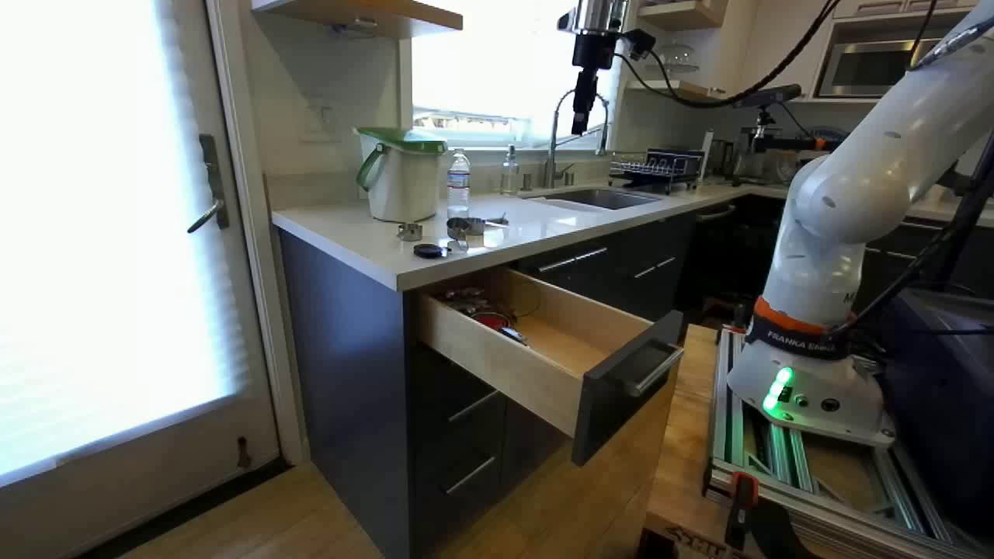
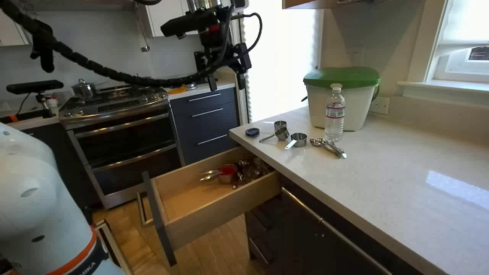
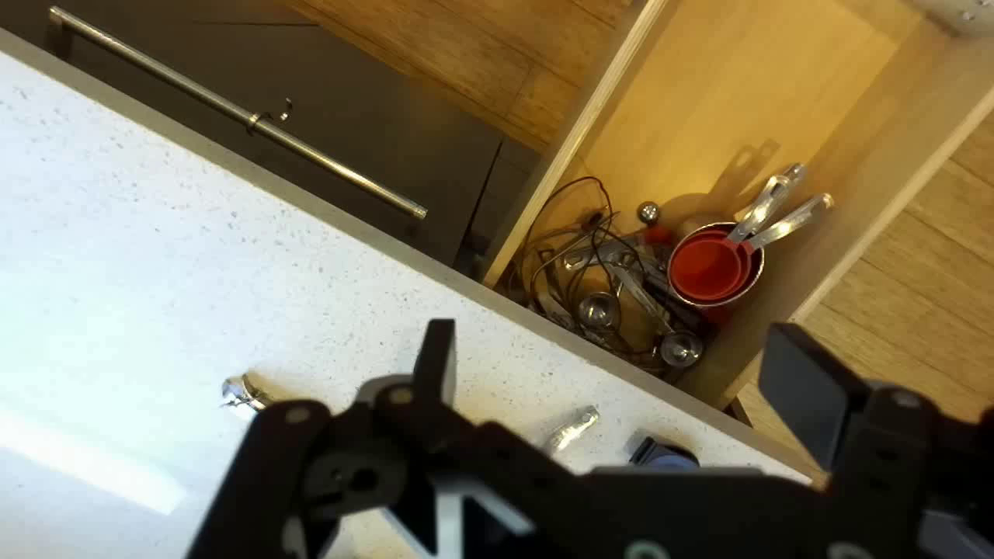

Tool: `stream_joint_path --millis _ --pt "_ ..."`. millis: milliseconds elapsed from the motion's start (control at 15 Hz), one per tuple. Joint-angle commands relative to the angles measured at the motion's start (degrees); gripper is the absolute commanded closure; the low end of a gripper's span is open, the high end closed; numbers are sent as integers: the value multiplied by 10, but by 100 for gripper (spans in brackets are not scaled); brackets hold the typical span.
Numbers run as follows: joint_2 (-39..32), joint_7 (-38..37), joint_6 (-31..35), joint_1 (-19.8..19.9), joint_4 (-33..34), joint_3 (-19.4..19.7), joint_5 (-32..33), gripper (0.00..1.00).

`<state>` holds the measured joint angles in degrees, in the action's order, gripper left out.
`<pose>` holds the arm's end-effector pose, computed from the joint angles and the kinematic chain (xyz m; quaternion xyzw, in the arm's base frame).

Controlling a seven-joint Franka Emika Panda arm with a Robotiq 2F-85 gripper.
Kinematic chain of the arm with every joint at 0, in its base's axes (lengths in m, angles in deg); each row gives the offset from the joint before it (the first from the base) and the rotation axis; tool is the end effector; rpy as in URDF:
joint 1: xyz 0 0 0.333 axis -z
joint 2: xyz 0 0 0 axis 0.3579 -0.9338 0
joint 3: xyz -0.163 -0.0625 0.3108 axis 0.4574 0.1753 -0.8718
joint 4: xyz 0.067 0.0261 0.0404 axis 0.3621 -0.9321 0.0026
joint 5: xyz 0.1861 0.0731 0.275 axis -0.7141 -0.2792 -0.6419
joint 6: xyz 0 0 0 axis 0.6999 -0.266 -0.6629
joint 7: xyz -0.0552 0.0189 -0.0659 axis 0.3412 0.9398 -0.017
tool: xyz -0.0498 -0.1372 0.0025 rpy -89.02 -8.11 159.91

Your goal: Remove the orange pots from the drawer and put them on the counter

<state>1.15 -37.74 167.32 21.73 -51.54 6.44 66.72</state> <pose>0.3298 -0.0612 0.5673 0.9903 0.1235 0.0484 0.0411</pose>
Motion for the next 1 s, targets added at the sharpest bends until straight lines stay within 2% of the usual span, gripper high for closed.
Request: stream_joint_path --millis 0,667,933 --pt "0 -1 -1 -2 1 1 1 0" --pt "0 -1 -1 -2 1 1 1 0" --pt "10 -60 25 -9 -43 -24 -31 0"
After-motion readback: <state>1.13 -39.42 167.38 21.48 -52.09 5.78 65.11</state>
